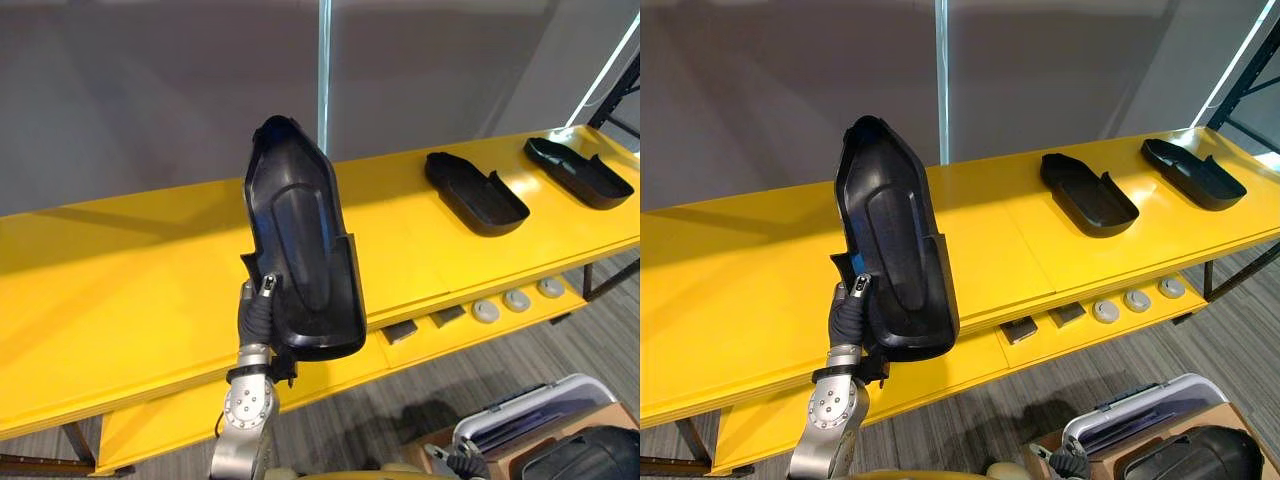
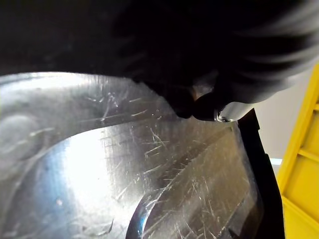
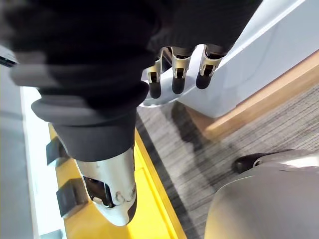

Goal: Walk over and take plastic housings, then place them on the shelf

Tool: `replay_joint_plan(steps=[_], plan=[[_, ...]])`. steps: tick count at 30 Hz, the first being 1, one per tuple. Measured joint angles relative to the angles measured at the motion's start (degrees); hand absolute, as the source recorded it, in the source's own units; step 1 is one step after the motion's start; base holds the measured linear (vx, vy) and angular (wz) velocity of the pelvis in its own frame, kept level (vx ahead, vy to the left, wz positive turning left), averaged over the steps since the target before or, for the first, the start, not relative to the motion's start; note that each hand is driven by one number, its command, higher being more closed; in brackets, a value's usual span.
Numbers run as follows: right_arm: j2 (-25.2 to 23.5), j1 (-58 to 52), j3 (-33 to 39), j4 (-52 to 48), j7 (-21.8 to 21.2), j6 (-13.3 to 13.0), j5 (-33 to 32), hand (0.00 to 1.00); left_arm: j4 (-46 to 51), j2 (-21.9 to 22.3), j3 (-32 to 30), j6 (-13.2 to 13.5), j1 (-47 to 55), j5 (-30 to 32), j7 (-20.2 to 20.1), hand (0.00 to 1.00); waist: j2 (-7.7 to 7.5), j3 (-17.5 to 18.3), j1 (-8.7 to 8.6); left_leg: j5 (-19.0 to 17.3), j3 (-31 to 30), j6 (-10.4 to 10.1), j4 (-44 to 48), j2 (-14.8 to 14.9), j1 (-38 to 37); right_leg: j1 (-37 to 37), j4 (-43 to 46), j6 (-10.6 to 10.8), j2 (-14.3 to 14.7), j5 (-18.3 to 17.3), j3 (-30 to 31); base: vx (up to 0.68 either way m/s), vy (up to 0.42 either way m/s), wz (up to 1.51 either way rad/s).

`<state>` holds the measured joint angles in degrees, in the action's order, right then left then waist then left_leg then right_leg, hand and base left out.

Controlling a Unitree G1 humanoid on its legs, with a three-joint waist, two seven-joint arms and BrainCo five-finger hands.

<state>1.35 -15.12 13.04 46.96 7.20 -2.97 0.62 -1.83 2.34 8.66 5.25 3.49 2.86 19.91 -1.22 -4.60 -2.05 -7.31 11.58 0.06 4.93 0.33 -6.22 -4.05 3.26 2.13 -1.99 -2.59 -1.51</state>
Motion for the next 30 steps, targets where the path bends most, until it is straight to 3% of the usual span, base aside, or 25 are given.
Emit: replay_joint_plan(steps=[8, 12, 17, 22, 23, 30], plan=[[0.75, 0.26, -0.41, 1.74, -0.01, -0.04, 0.28, 0.0, -11.45, -1.99, -4.11, -2.34, -11.29, -0.61, 4.8, 1.0, 0.1, -0.06, -1.53, 5.21, -0.74, -0.09, -6.55, -0.19, 0.31, 1.92, -2.85, -1.11, 0.69, 3.2, -0.18, -0.11, -0.038, 0.02], [1.0, 0.44, -1.37, 1.7, -0.01, 0.16, 0.58, 0.0, -17.97, -3.12, -6.01, -2.68, -16.5, -6.28, 6.48, 1.0, -0.04, -0.17, -3.38, 7.47, -0.99, -0.95, -10.04, -0.26, 0.3, 2.6, -4.74, -0.97, 1.0, 4.77, -0.41, -0.13, -0.035, 0.01], [1.32, 0.02, -2.38, 1.69, 0.04, 0.18, 0.69, 0.0, -25.94, -4.69, -7.07, -3.93, -23.19, -8.42, 7.52, 1.0, -0.22, -0.38, -3.78, 7.96, -0.79, -1.38, -10.65, -0.17, 1.34, 3.49, -5.61, -1.23, 1.09, 5.35, -0.43, -0.08, -0.02, -0.04], [1.35, 0.15, -2.76, 1.68, 0.13, 0.11, 1.2, 0.0, -30.45, -6.26, -8.46, -5.01, -27.79, -7.35, 8.95, 1.0, -0.32, -0.84, -5.26, 7.98, -0.67, -1.42, -10.7, -0.12, 1.59, 3.45, -6.4, -1.12, 1.16, 5.52, -0.38, 0.01, 0.001, -0.01], [1.35, 0.24, -2.77, 1.69, 0.14, 0.05, 1.24, 0.0, -32.19, -6.72, -9.07, -5.02, -30.02, -6.71, 9.05, 0.0, -0.39, -1.49, -5.37, 7.98, -0.62, -1.41, -10.7, -0.12, 1.6, 3.44, -6.41, -0.9, 1.18, 5.72, -0.31, 0.03, 0.006, -0.03], [1.33, 1.16, -2.96, 1.78, 0.2, -0.35, 1.83, 0.0, -37.01, -9.86, -11.3, -5.09, -36.7, -6.62, 9.1, 0.0, -0.31, -2.69, -6.63, 8.25, -0.4, -1.03, -10.35, -0.11, 2.04, 3.96, -6.51, -1.4, 1.3, 6.3, -0.1, 0.05, 0.002, -0.02]])
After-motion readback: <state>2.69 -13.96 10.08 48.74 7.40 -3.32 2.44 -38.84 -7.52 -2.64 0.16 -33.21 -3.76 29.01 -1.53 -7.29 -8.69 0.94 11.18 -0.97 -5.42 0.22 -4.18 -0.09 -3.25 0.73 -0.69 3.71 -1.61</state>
